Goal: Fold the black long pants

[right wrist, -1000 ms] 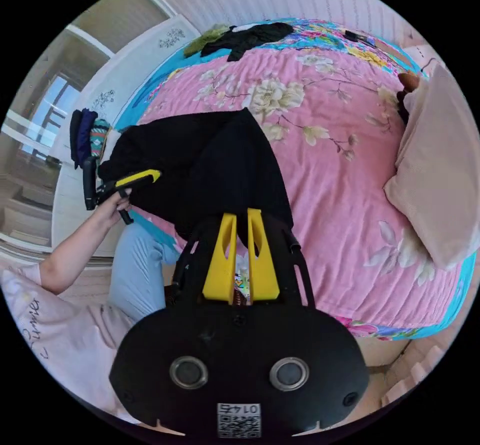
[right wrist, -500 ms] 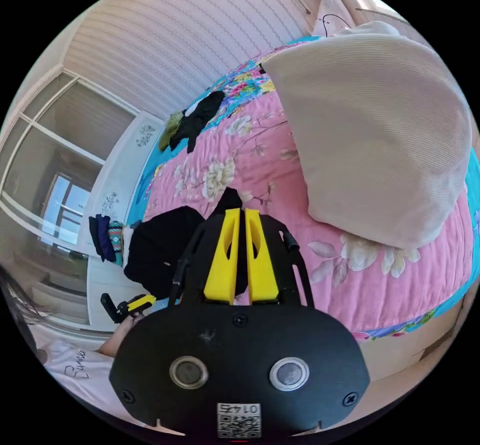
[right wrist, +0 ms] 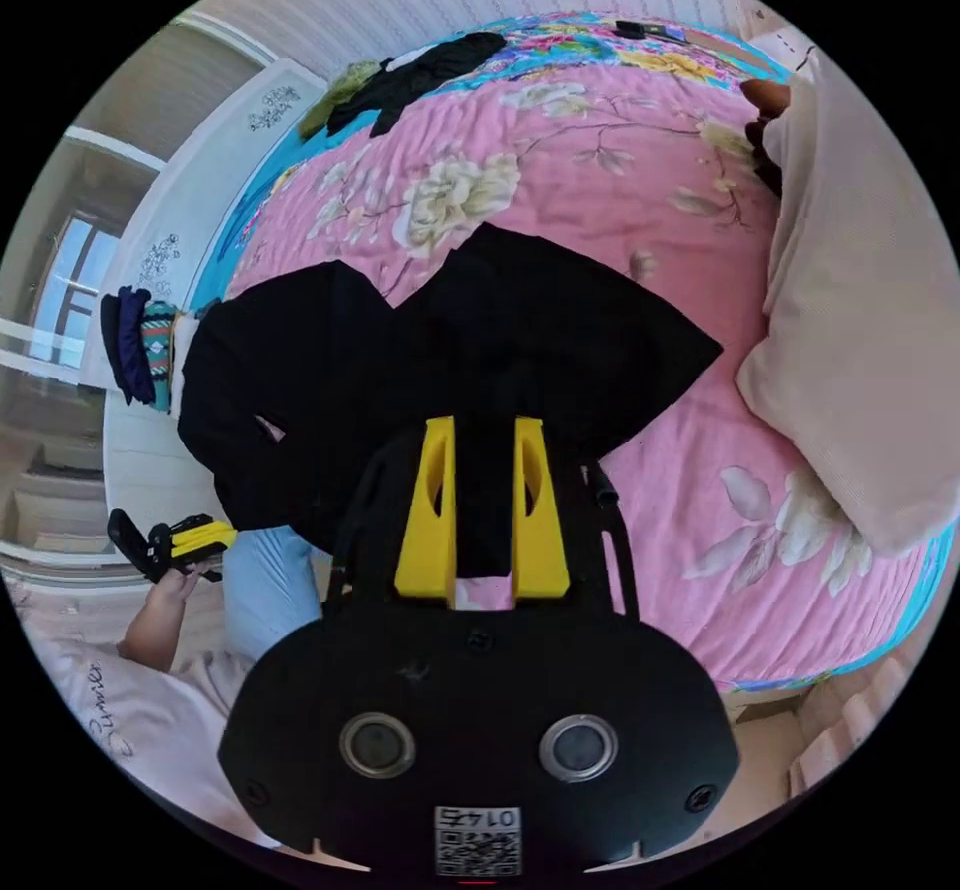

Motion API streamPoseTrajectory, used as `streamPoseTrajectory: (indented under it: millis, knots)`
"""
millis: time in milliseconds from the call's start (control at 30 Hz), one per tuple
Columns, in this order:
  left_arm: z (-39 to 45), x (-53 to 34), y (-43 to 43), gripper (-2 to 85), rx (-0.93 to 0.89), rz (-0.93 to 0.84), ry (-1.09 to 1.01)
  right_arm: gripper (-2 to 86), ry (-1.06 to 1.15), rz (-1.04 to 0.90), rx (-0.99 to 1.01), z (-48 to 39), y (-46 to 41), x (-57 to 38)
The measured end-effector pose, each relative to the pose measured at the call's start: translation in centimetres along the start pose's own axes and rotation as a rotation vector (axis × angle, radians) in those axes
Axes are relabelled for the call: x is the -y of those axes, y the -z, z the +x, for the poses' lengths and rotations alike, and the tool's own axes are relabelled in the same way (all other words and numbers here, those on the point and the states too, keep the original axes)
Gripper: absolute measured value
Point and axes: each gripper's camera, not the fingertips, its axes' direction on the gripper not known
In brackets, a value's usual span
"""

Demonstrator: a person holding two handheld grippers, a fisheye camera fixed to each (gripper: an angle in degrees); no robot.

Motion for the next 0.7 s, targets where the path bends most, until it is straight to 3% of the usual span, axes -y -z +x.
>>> streamPoseTrajectory:
  millis: [200, 500, 700]
  knots:
    - [-2.4, -3.7, -0.4, -1.0, -0.071, 0.036, -0.059, 0.4, -0.040, 0.314, 0.072, 4.4, 11.1, -10.0]
    - [-8.5, -10.6, -3.4, -1.0, -0.098, 0.092, 0.091, 0.8, -0.348, 0.297, 0.074, 12.5, 13.2, -25.5]
    - [-9.5, -14.7, -3.9, -1.0, 0.007, 0.100, -0.002, 1.3, -0.318, 0.344, 0.106, 10.9, 15.2, -29.6]
